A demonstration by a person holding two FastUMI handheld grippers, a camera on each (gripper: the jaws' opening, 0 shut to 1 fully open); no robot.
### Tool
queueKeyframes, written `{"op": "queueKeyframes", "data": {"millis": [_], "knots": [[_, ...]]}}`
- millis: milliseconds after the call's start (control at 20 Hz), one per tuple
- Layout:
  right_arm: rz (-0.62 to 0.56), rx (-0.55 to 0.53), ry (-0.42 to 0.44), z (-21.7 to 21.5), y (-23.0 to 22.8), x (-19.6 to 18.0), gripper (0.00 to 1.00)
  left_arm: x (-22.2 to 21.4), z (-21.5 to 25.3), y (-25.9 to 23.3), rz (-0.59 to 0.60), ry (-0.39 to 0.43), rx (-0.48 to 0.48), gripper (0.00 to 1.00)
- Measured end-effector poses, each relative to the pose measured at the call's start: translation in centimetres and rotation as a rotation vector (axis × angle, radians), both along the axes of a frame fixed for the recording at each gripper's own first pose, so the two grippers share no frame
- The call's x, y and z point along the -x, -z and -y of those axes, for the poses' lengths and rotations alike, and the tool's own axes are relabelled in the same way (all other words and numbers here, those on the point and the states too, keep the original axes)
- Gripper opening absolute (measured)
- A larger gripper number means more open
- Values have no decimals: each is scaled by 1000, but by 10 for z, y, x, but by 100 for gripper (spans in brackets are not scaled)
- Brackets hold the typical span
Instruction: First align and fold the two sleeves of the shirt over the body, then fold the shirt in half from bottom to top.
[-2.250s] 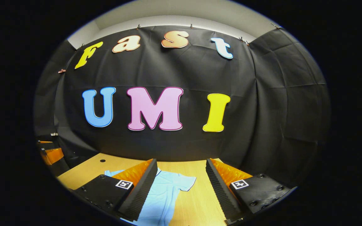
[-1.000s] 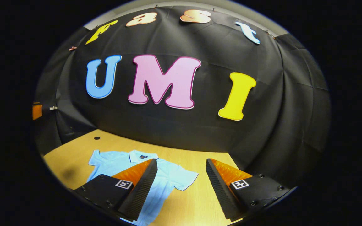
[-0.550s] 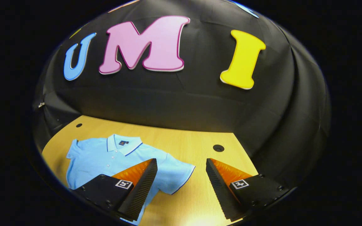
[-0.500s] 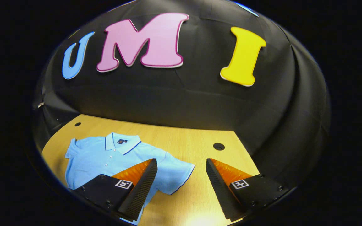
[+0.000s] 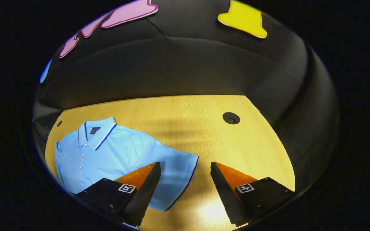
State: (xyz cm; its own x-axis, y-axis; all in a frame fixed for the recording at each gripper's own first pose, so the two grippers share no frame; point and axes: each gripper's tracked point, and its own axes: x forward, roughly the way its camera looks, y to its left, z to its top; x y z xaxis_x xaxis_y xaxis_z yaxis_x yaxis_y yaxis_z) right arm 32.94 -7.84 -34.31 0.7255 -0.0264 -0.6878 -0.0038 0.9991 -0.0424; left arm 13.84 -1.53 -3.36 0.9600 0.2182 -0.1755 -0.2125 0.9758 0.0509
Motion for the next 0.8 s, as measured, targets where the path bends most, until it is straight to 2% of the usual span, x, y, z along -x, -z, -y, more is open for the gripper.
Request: {"op": "queueKeyframes", "data": {"millis": [200, 250, 400, 450, 600, 650, 700, 800], "knots": [[-60, -27, 26, 4, 27, -5, 97, -9, 3, 6, -31, -20, -1, 98], [-30, -20, 21, 3, 24, -13, 98, -11, 5, 6, -33, -17, 7, 98], [-36, -40, 13, -3, 27, -18, 93, -13, 10, 7, -36, -4, 11, 98], [-31, -39, 14, -4, 26, -19, 80, -12, 11, 7, -39, 1, 10, 98], [-36, -71, 29, -9, 27, -22, 23, -11, 14, 12, -47, 19, 6, 98], [-34, -77, 28, -10, 25, -22, 2, -9, 14, 13, -53, 21, 6, 98], [-47, -89, 24, -13, 25, -19, 7, -7, 15, 14, -51, 24, 9, 98], [-45, -84, 16, -12, 22, -18, 7, -4, 15, 20, -51, 30, 23, 98]]}}
